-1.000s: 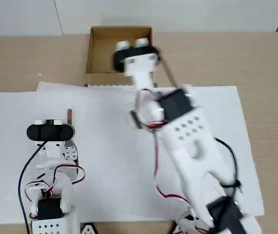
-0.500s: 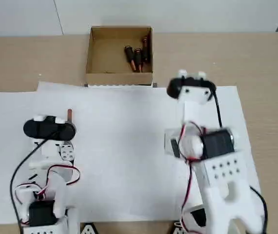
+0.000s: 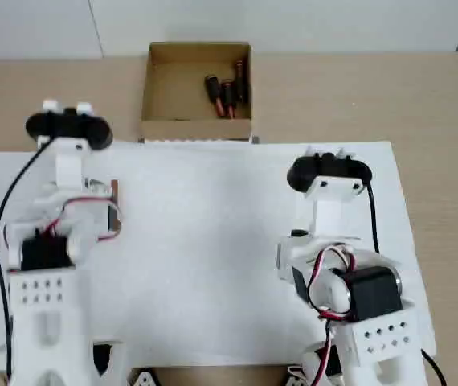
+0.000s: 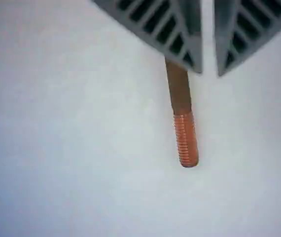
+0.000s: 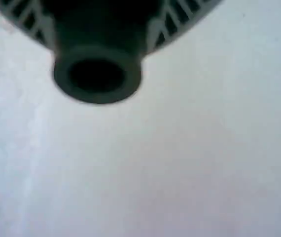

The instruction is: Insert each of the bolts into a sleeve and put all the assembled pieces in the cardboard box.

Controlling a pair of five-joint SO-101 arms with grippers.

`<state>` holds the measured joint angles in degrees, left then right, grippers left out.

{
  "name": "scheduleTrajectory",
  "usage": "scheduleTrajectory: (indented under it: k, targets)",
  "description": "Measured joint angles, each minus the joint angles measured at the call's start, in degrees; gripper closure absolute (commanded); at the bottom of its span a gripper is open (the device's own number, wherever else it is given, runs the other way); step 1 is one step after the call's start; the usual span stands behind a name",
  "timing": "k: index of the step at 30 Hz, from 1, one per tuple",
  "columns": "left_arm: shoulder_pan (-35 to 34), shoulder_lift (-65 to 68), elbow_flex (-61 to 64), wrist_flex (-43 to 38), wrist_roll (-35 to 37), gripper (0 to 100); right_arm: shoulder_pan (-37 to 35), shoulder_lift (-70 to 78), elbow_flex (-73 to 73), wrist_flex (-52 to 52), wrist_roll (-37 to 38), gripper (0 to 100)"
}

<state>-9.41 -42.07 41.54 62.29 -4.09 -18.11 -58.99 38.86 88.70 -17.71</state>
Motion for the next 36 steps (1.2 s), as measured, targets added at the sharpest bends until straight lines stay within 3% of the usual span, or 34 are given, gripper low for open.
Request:
scheduleTrajectory:
  k: [9, 12, 19, 36]
  targets:
    - [0.0, 22.6, -13.6, 9.9, -0.4, 99, 6.9, -3.0, 0.2, 1.2, 0.0, 99.6]
    - [0.0, 29.3, -18.5, 13.6, -4.3, 99, 8.0, -3.9, 0.2, 3.0, 0.0, 99.6]
    - [0.0, 40.8, -25.8, 16.8, -4.7, 89, 9.6, -7.6, 0.2, 4.8, 0.0, 99.6]
    - [-2.3, 50.4, -26.7, 15.0, -4.7, 89, 9.9, -12.7, 0.2, 5.0, 0.0, 99.6]
